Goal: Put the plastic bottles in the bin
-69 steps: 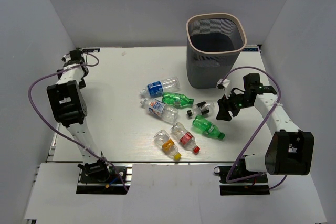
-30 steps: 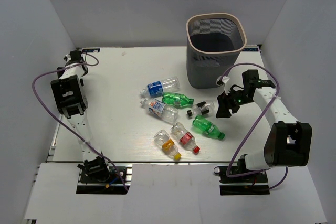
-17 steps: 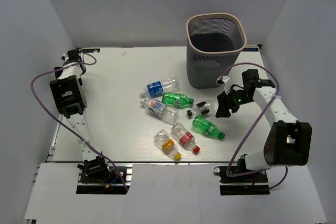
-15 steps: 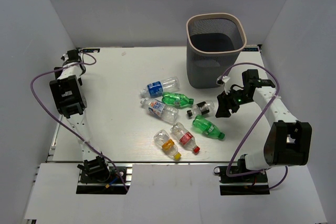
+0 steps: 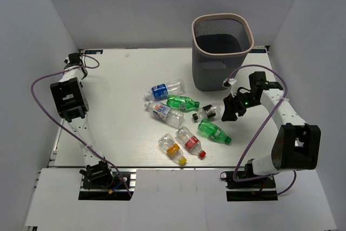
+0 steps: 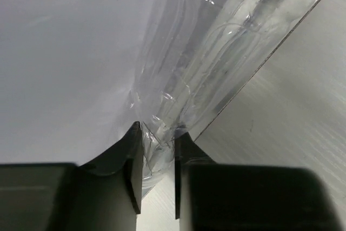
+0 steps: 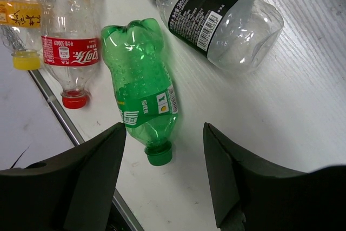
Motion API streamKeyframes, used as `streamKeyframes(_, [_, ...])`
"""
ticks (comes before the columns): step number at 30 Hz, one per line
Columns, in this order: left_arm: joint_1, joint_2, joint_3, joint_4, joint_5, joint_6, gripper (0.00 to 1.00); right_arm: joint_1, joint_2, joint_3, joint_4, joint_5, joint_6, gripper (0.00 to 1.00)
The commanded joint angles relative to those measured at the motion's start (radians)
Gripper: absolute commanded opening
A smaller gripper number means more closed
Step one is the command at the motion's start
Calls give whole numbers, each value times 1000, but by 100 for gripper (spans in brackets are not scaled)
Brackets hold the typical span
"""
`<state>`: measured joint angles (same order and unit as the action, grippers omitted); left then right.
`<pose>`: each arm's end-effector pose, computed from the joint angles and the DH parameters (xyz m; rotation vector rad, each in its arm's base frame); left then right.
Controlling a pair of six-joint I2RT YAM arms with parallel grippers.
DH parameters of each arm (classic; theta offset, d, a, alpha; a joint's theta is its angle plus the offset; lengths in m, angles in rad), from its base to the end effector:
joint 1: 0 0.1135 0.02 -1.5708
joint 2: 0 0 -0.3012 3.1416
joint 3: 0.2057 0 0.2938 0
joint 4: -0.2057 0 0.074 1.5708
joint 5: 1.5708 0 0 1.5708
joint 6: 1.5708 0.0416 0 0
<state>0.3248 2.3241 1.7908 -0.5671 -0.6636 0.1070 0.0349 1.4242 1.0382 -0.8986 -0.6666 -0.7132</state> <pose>0.5155 0.2006 0.1435 -0.5046 2.6060 1.0261 0.2941 0.0360 0.2564 -1.0570 2.3425 0.7150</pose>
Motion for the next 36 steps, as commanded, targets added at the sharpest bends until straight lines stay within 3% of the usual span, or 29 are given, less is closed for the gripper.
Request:
streamKeyframes(1, [31, 25, -54, -20, 101, -58, 2, 2, 1, 16, 0, -40, 6, 65])
streamKeyframes(9, [22, -72, -65, -20, 125, -58, 0, 3, -4, -3, 7, -48, -3, 65])
streamKeyframes(25, [-115, -393, -163, 18, 217, -67, 0, 6, -22, -32, 20, -77, -15, 65])
streamKeyframes(30, [-196, -523, -217, 39, 372, -98, 0, 7, -39, -29, 24, -76, -40, 65])
streamKeyframes(36, [-302, -655, -217, 102, 720, -208, 0, 8, -68, -73, 62, -76, -51, 65])
